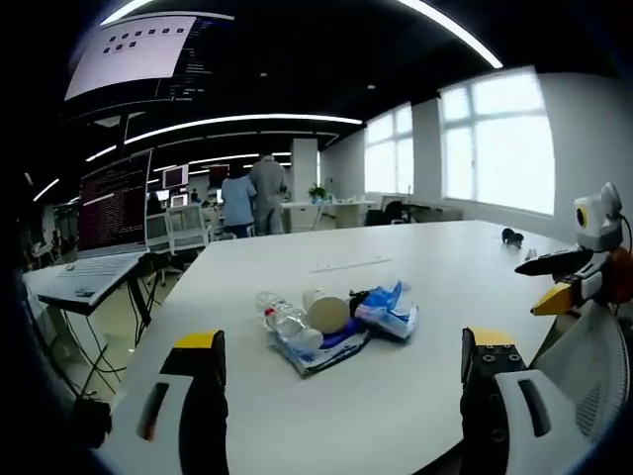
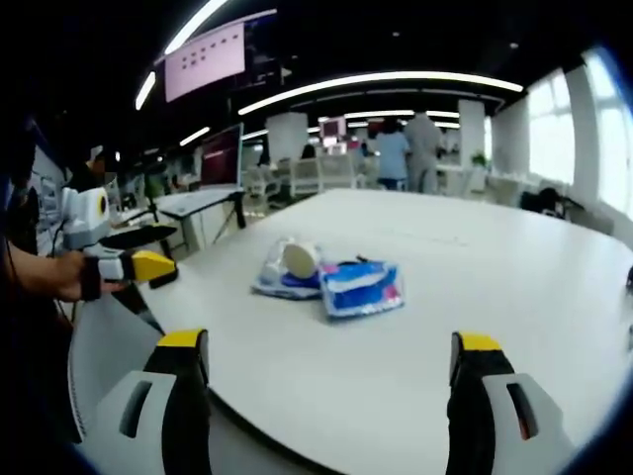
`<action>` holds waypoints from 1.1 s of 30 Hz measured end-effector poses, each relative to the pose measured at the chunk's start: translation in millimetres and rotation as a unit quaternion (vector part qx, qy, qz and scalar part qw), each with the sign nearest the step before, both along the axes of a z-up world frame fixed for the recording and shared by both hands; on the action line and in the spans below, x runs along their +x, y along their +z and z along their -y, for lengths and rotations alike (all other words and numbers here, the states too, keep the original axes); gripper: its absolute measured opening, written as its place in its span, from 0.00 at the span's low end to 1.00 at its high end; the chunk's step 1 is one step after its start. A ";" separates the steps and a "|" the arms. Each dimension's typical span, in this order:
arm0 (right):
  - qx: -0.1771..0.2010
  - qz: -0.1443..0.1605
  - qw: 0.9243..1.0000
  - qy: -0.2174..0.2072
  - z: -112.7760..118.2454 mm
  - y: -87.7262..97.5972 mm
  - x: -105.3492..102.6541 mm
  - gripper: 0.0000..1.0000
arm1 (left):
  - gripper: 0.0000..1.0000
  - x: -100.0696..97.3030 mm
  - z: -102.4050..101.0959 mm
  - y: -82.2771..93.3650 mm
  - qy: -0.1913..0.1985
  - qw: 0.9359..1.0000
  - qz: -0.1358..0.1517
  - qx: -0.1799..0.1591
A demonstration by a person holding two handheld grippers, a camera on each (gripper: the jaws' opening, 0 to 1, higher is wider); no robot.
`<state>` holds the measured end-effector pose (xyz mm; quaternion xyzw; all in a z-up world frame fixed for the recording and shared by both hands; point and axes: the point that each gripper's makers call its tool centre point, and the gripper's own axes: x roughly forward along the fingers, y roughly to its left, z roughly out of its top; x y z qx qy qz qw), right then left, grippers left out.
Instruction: Arrange the tabletop items into an orderly group along one side of the table until the central work area is clear of visible clutter.
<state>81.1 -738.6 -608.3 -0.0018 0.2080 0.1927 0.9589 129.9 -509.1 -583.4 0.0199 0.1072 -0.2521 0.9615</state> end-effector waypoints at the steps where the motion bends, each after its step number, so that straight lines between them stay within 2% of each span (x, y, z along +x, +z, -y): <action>1: 0.000 0.000 1.000 -0.001 0.3 -0.1 0.2 1.00 | 1.00 -0.3 0.3 0.2 0.000 1.000 -0.001 0.000; 33: 0.004 -0.009 1.000 -0.002 2.2 -2.4 0.5 1.00 | 1.00 0.0 -0.7 0.0 0.003 1.000 0.002 0.009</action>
